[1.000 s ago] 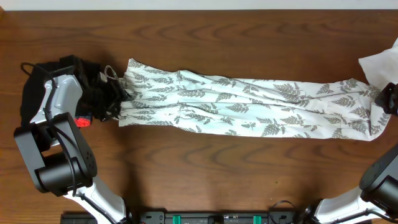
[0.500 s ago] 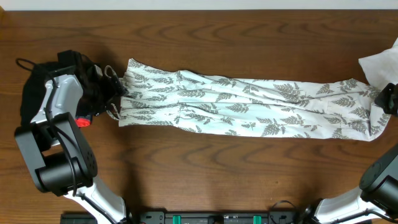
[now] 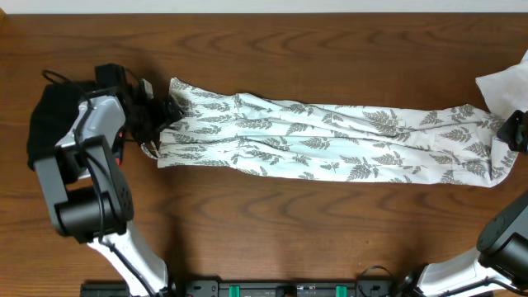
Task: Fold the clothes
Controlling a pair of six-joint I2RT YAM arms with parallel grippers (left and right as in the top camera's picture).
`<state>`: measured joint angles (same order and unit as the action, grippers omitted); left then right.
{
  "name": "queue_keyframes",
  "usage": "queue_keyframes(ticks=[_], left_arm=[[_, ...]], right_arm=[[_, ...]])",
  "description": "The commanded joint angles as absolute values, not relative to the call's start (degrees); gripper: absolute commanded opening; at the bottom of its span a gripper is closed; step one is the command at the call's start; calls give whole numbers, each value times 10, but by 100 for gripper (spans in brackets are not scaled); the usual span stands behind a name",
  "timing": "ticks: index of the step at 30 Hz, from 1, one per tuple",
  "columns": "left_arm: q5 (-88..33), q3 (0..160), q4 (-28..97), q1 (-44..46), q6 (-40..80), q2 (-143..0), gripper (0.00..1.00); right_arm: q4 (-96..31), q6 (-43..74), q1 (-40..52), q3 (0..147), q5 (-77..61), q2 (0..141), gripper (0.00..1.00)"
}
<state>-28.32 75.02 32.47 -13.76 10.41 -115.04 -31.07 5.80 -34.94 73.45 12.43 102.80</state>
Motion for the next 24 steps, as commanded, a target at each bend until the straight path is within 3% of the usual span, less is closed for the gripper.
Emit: queue_keyframes(ticks=[1, 10, 11, 13, 15, 21, 24], left_arm=[[-296, 751, 315, -132, 95, -1179, 91], [-315, 751, 279, -91, 96, -1195, 86], [-315, 751, 279, -86, 96, -1195, 73], [-315, 751, 278, -79, 97, -1195, 38], [-315, 751, 280, -79, 97, -1195, 7], [-315, 751, 293, -89, 97, -1177, 6], [-314, 751, 292, -93, 97, -1150, 6]], right_arm=[[-312, 55, -348, 743, 134, 1022, 1], [-317, 55, -350, 743, 135, 1022, 1], [-317, 55, -347, 743, 132, 1022, 1], [-317, 55, -345, 743, 128, 1022, 2], [-317, 55, -345, 743, 128, 1022, 10], [-319, 55, -352, 744, 128, 1022, 30], [-319, 55, -352, 744, 128, 1022, 34]])
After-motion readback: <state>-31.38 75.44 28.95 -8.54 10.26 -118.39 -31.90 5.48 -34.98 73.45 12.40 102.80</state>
